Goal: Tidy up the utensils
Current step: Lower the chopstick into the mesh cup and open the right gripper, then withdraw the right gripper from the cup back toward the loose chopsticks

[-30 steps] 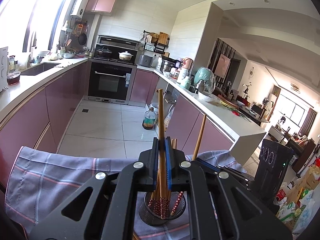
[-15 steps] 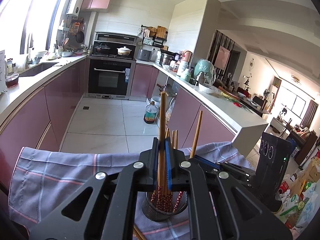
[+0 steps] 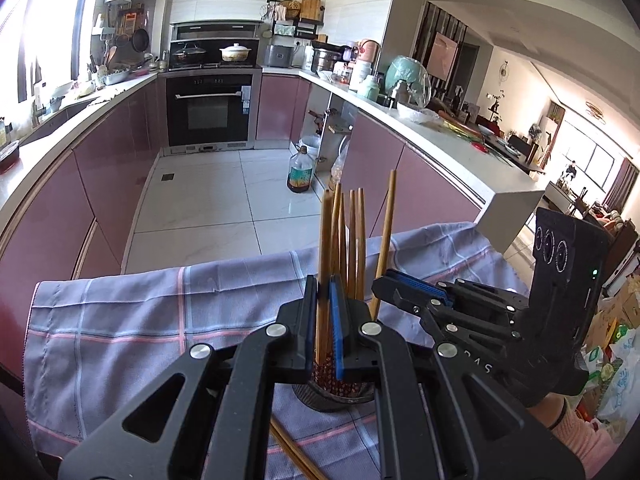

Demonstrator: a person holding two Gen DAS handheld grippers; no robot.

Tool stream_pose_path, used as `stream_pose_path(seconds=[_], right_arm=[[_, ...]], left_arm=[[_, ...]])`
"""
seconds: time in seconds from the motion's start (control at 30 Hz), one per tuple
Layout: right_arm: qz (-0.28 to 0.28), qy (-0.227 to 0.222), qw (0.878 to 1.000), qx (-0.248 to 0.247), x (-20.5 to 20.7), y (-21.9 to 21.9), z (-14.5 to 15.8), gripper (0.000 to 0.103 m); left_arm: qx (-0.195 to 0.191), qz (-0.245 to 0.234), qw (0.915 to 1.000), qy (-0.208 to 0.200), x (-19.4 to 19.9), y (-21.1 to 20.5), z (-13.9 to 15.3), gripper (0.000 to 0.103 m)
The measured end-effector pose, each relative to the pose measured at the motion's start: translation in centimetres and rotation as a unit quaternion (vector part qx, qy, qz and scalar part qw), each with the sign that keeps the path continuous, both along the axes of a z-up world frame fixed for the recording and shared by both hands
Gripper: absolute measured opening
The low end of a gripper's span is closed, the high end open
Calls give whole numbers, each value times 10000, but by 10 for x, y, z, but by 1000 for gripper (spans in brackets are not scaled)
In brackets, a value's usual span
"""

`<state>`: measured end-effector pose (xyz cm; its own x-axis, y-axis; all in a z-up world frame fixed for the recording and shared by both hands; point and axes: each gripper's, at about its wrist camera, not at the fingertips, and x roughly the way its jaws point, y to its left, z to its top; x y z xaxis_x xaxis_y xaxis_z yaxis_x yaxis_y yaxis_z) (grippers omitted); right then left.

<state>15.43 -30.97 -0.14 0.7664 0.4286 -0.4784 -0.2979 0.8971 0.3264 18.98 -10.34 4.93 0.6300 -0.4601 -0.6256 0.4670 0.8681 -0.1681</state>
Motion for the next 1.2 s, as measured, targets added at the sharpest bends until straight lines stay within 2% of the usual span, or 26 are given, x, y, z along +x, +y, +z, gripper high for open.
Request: stream_pose_path(seconds=[0.1,0.13,0.17,0.23,0.4,0.47,0.63,0.7,0.97,1.0,1.2], right_arm=[[-95,63,9999,-16,0,-1,-3,10],[-116,78,9999,-7,1,-2,-4,14],[-132,88,9999,2,1,-3,-4,14],[-154,98,9998,5,0,-3,-5,15],[-149,48,9999,-49,-5,-2,-4,21],[-132,35,9999,-55,-8,-2,-4,21],[-26,-10,10000,-38,-17,0,-1,25],[71,-58,9999,-67,-24,2,1,26],[686,-221,9967,-371,-57,18,11,31],[795,-193,9957,-426,-60,22,9,34],[1288,229,9876,-869,-74,52,-23,34]], left_arm=[[98,31,9999,98,8,-6,-12,8],[105,33,9998,136,11,-7,-16,11],[110,43,9998,156,14,-8,-19,17],[134,49,9997,189,19,-11,-26,21],[160,203,9993,276,24,-10,-45,22],[156,232,9993,251,20,-9,-50,23],[84,452,9989,17,3,6,-54,32],[76,571,9983,-53,-5,15,-56,36],[271,1006,9946,30,-32,58,-81,39],[302,1053,9940,80,-34,62,-86,40],[339,1165,9918,405,-47,82,-120,40]])
